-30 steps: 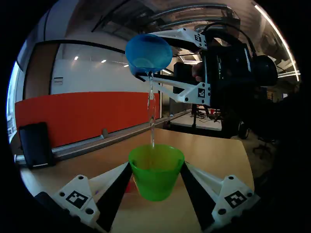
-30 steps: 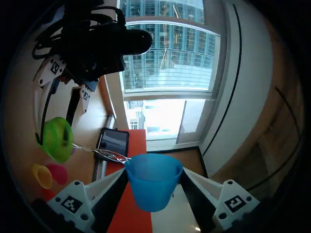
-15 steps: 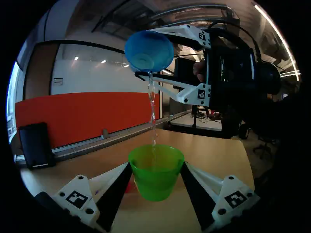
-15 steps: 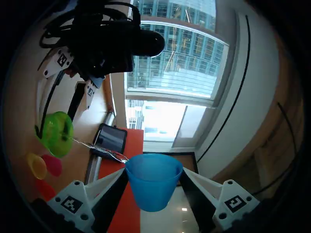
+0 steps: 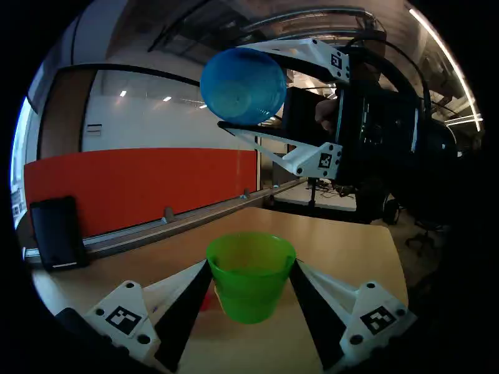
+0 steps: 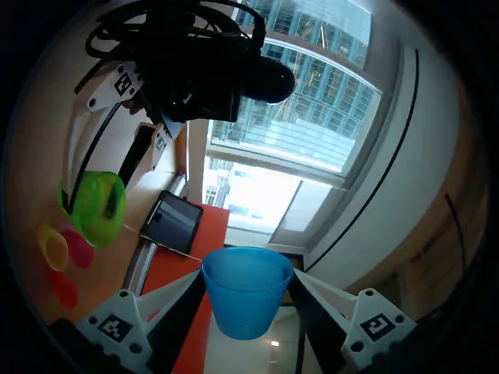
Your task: Pour water
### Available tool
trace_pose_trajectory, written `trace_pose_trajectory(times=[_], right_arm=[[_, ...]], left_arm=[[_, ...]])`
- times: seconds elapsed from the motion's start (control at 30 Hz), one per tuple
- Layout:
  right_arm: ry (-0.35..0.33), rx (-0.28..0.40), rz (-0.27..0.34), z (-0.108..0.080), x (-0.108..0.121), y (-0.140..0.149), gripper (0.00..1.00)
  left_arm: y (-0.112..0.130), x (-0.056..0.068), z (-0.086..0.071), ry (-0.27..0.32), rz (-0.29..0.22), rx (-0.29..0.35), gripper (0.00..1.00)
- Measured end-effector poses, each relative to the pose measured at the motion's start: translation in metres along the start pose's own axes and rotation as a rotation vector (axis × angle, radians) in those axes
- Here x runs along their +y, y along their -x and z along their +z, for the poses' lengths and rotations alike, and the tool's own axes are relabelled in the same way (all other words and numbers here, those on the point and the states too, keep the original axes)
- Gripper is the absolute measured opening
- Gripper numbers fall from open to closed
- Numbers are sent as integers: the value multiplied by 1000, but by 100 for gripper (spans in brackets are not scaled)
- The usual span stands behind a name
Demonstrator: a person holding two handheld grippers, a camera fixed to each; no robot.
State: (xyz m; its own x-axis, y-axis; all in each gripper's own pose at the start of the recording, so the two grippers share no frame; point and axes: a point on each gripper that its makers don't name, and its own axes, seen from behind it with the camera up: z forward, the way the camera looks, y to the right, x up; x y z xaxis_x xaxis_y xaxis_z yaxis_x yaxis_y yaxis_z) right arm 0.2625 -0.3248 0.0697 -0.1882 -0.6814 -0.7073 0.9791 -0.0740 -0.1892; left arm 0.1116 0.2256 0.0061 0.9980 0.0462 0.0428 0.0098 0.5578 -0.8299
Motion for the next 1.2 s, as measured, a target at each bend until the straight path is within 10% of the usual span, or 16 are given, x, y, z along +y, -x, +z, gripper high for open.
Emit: trace_pose_trajectory(times=[0.47,1.2], right_arm=[[-11,0,246,-7,-11,4,91],[-47,-44,1144,-30,-25,15,91]], left_arm=[[-1,-1,-4,-5,4,4,85],[-3,-7,-7,-18,12,5,85]])
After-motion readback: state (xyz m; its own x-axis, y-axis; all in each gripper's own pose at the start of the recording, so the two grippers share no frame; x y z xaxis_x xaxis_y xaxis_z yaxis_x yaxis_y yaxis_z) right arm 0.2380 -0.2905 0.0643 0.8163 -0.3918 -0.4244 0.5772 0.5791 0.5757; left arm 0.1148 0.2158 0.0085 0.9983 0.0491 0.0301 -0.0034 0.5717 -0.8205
